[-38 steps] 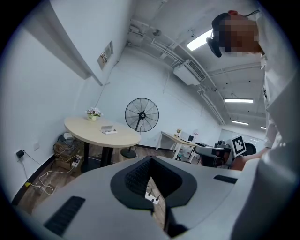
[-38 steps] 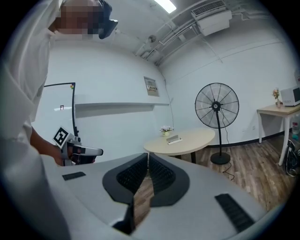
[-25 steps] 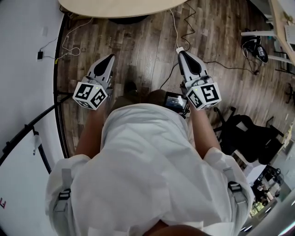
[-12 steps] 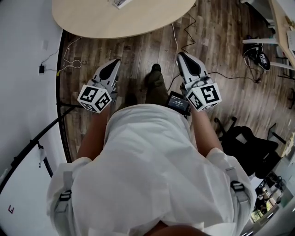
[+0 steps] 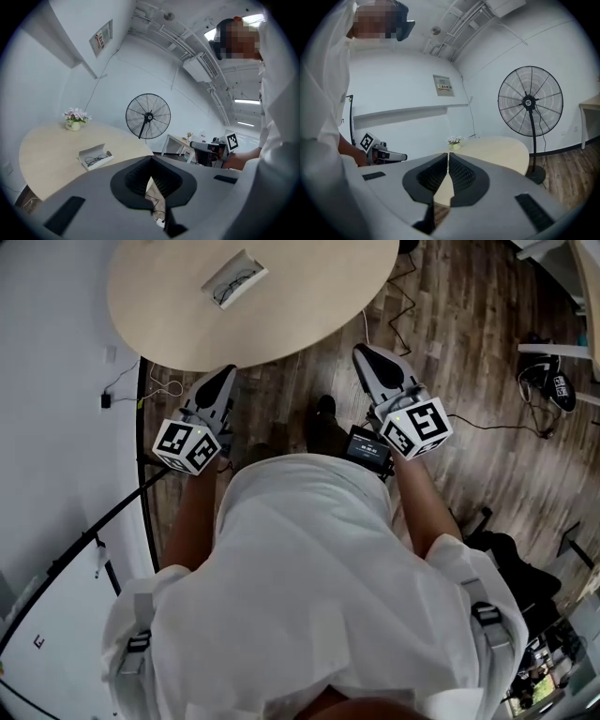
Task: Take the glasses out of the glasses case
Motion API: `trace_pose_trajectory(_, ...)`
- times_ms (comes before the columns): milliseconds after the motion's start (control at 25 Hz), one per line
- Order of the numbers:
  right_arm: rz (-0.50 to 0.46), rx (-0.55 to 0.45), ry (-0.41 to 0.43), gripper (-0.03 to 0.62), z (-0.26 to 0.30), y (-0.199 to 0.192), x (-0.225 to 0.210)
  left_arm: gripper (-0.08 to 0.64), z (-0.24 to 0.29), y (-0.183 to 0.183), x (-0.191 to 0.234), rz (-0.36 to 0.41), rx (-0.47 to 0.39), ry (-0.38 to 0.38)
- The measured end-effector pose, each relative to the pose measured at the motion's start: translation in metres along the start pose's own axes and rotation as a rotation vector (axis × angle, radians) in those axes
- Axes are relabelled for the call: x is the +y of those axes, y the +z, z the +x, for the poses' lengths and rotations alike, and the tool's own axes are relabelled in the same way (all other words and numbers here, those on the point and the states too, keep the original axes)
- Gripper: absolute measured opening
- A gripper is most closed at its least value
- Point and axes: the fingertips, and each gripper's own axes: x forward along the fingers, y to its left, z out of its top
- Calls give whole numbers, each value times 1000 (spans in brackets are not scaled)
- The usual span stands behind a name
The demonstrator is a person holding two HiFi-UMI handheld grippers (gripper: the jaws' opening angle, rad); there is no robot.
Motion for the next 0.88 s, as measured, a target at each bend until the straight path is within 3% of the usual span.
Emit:
trace_pose_trajectory(480, -46, -13, 103, 26, 82, 27, -54, 11, 60, 49, 64, 60, 21, 114)
trace_pose_trajectory(720, -43, 10, 91, 26, 130, 30, -71, 12, 97, 63, 114, 109, 104, 91)
trace_pose_trajectory(880, -44, 44, 80, 26, 162, 35, -81, 12, 121, 75, 143, 181, 191, 49)
